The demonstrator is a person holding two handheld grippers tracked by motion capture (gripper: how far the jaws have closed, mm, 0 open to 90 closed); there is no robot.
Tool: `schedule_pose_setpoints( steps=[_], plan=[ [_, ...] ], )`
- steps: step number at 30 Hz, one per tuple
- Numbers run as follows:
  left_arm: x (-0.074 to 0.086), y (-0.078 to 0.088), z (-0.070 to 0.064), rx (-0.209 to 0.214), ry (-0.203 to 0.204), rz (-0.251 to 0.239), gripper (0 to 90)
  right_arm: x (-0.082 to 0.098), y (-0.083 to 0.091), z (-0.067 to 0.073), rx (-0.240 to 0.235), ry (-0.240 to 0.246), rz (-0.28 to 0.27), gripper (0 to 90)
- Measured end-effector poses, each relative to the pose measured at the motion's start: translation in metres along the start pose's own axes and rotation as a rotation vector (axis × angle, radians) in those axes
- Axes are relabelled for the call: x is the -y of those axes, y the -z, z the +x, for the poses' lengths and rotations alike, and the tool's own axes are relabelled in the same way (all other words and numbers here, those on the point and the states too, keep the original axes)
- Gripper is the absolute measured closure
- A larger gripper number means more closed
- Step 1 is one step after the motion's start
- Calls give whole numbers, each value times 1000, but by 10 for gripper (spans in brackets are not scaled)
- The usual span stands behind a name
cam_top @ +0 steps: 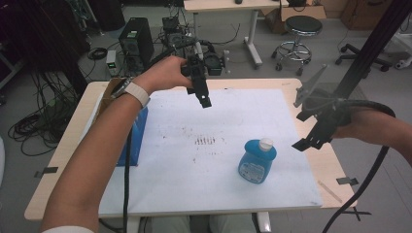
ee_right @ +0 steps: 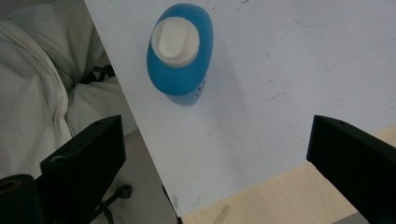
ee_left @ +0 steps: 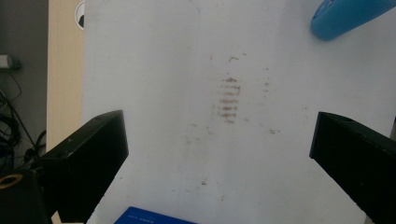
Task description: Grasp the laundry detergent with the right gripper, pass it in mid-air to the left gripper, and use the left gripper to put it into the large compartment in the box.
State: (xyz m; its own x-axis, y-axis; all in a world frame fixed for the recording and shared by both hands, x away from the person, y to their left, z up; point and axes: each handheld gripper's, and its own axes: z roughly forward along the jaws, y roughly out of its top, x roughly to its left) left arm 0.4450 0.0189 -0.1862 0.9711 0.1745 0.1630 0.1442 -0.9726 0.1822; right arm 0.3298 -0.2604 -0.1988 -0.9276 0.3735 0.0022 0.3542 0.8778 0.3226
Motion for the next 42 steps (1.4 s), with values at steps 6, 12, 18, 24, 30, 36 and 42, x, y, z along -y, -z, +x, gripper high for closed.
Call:
schedule_pose_setpoints(
  steps=[6,12,18,24,30,36,42],
  plan=[
    [2,1,-1,-2,-2,-3,48,5,-8,6,-16,-28,2,40],
    [2,1,-2,-3,0,-3,48,10,-15,11,-25,-53,0,40],
    [2,1,-3,-3,-1,-5,48,14,-18,13,-31,-75,-3,38],
    [2,1,-4,-5,2,-2,47,19,-23,15,-34,-98,-14,38],
    [1,0,-4,-4,-2,0,47,24,-32,19,-24,-135,-15,38],
    [0,0,-5,-4,-3,-1,47,26,-41,24,-36,-159,-15,37],
    [0,0,-5,-6,-4,0,47,28,-49,28,-44,-160,-15,37]
  ],
)
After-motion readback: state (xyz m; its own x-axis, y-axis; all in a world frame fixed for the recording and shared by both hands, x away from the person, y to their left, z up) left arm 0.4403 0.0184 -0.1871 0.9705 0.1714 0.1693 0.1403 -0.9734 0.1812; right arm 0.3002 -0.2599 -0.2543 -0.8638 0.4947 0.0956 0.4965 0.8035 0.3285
